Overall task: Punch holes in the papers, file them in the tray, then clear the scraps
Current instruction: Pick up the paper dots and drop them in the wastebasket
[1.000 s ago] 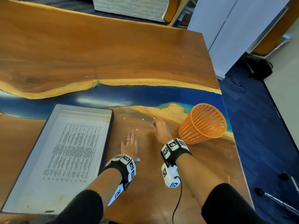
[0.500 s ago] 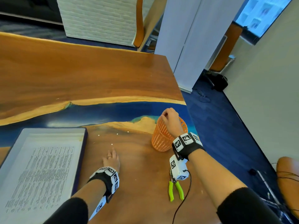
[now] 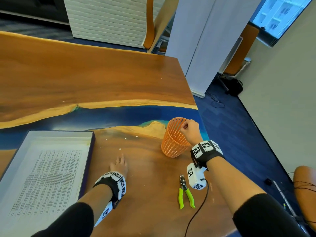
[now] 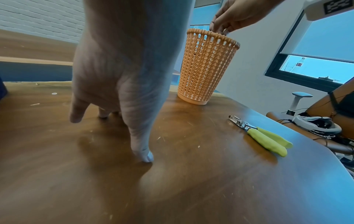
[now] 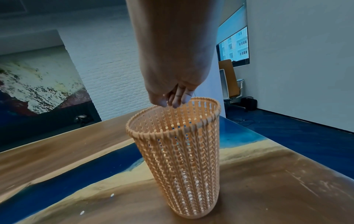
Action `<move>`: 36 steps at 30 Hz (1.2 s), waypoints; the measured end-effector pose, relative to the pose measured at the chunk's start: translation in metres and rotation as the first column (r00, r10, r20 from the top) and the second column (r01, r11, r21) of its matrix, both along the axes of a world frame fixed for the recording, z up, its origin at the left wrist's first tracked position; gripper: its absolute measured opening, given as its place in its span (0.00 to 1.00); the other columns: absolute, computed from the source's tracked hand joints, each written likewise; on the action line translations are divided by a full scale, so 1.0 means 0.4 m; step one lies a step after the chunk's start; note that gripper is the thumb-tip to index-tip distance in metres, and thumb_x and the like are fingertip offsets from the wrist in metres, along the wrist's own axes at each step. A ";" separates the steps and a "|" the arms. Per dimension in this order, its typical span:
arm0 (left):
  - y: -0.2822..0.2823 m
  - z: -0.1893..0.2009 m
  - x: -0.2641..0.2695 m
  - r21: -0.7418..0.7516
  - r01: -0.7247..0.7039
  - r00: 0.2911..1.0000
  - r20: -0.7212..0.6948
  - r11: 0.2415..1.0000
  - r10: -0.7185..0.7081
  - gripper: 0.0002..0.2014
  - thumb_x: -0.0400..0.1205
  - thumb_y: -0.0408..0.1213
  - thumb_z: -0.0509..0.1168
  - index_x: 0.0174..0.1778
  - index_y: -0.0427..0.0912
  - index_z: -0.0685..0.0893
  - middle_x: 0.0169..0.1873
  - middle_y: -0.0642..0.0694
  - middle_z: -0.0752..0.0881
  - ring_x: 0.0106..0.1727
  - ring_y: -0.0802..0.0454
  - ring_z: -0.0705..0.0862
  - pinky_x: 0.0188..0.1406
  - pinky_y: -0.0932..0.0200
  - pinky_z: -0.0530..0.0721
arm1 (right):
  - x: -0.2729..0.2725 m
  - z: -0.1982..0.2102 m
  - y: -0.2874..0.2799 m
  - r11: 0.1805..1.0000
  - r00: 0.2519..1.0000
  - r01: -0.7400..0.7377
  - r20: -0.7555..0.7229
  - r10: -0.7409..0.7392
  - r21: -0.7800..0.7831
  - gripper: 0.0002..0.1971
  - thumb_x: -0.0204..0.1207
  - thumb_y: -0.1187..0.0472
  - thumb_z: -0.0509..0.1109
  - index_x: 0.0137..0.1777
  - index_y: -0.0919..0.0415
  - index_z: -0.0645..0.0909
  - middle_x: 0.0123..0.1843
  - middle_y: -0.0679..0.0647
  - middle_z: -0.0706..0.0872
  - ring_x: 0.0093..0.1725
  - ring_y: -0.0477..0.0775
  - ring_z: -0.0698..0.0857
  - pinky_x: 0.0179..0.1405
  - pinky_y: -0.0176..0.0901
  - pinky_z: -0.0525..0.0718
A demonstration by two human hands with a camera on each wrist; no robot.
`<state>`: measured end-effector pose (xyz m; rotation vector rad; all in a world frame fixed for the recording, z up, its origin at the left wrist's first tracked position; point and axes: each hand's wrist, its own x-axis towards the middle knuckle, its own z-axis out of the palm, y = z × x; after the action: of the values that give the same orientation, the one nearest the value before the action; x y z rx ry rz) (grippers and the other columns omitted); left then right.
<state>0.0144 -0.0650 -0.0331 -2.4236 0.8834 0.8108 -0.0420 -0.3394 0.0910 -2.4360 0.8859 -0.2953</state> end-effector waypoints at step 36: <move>0.062 -0.048 0.115 -0.245 -0.247 0.967 0.007 0.937 0.256 0.57 0.74 0.49 0.74 0.82 0.35 0.36 0.83 0.42 0.35 0.85 0.45 0.40 0.79 0.43 0.63 | 0.260 -0.367 0.453 0.882 0.881 -0.430 -0.124 0.457 0.195 0.08 0.75 0.67 0.71 0.51 0.71 0.86 0.54 0.64 0.84 0.51 0.62 0.83 0.54 0.50 0.81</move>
<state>0.0603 -0.0403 -0.0523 -2.8009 0.7002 0.7797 0.0621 -0.1580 -0.0560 -2.4475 0.3687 0.1479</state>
